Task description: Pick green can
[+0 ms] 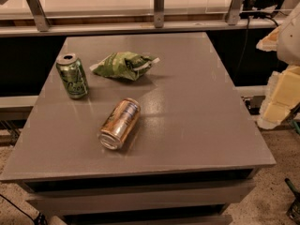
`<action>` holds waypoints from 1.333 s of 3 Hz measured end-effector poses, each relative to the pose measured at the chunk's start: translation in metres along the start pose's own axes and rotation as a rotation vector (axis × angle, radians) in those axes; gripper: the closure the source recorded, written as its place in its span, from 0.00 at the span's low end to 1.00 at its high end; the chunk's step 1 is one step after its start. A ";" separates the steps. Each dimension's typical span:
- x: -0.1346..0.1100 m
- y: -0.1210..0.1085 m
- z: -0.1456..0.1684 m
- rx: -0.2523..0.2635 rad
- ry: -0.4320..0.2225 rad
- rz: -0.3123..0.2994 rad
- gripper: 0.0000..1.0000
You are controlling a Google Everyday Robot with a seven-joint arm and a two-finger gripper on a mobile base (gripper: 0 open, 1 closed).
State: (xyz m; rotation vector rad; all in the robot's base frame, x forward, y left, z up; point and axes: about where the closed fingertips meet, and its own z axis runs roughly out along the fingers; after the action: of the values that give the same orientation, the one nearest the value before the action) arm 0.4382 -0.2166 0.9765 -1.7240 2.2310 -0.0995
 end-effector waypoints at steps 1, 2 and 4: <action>0.000 0.000 0.000 0.000 0.000 0.000 0.00; -0.005 -0.001 0.001 0.001 -0.005 -0.017 0.00; -0.122 -0.022 0.061 -0.103 -0.137 -0.248 0.00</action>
Offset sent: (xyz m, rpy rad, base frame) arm 0.0074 0.0109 -0.0054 -0.0017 0.0127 0.0491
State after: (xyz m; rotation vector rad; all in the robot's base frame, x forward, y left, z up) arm 0.5038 -0.0979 0.9497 -1.9919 1.9499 0.0764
